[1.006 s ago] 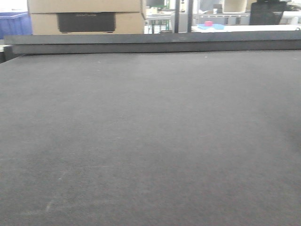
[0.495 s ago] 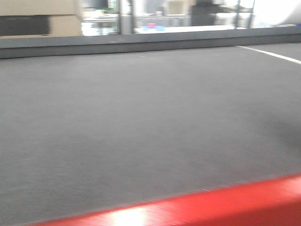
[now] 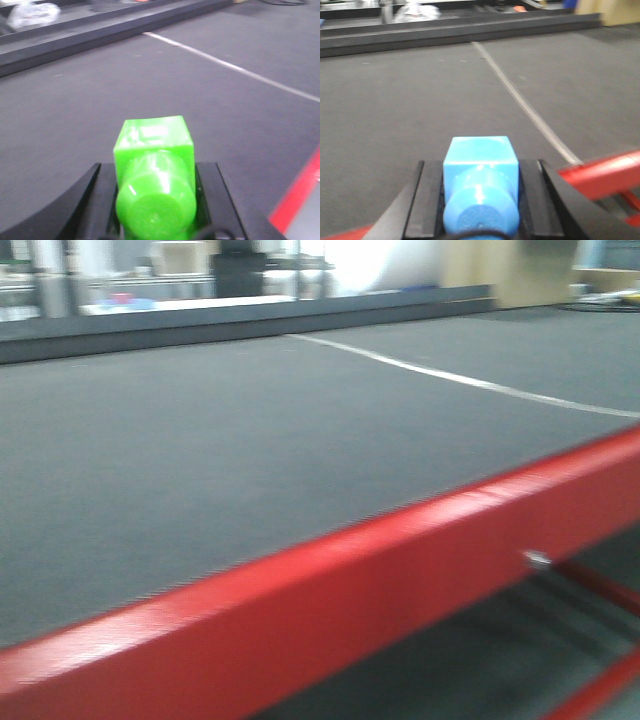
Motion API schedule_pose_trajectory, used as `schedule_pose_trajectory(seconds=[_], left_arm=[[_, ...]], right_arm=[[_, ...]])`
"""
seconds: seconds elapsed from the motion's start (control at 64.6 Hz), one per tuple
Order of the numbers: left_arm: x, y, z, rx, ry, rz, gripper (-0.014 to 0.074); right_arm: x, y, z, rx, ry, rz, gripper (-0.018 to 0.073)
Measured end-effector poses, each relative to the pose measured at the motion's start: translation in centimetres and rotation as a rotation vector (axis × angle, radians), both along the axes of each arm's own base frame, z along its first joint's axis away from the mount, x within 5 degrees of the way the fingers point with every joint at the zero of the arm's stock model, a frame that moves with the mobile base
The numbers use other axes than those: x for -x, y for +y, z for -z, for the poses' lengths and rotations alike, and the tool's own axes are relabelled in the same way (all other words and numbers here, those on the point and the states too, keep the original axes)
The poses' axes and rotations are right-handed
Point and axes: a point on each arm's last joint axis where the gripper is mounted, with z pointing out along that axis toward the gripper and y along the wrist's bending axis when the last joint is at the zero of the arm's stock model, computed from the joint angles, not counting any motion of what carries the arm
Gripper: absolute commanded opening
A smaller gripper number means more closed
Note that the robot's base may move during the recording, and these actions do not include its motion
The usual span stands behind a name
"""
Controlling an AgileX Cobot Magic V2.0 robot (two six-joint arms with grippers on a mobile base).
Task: Grab block from conveyor and place in blue bin
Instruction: 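Hold both blocks and drive the base away from the belt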
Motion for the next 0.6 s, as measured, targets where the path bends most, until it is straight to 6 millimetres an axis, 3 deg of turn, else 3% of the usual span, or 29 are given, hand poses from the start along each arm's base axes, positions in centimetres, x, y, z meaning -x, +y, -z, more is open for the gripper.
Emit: schedule_pose_trajectory(seconds=[0.604], left_arm=[[0.0,0.0,0.0,0.0,0.0,0.0,-0.0111]], right_arm=[[0.0,0.0,0.01,0.0,0.001,0.0,-0.0155]])
